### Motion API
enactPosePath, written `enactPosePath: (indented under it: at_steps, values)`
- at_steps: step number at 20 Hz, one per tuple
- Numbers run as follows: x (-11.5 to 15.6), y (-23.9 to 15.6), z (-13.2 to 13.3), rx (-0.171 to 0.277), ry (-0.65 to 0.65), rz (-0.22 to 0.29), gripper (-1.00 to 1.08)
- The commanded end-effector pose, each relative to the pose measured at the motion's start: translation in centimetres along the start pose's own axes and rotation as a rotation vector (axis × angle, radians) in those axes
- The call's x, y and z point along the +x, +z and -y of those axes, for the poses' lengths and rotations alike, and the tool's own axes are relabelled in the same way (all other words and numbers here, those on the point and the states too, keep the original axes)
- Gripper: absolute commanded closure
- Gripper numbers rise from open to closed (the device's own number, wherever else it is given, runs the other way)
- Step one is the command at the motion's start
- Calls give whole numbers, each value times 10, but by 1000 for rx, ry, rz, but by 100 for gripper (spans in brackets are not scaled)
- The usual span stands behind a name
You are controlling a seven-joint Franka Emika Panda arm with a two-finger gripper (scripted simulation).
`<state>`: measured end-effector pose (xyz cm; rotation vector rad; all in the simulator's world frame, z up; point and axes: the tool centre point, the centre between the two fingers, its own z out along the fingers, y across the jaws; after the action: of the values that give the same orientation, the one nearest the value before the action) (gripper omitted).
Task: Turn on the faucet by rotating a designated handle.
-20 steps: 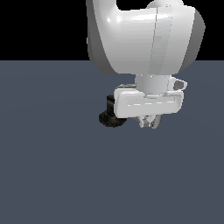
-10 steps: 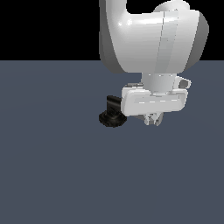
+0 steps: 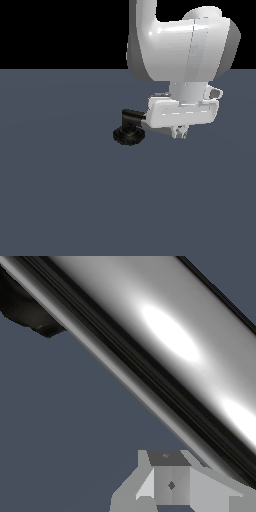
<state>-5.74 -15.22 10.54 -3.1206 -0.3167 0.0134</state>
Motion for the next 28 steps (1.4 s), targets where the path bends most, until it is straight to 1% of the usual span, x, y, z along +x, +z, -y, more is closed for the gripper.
enactPosePath:
  at_steps: [1, 28]
  values:
    - [14, 0, 0, -2, -17, -7, 108]
    - [77, 0, -62, -4, -8, -8, 108]
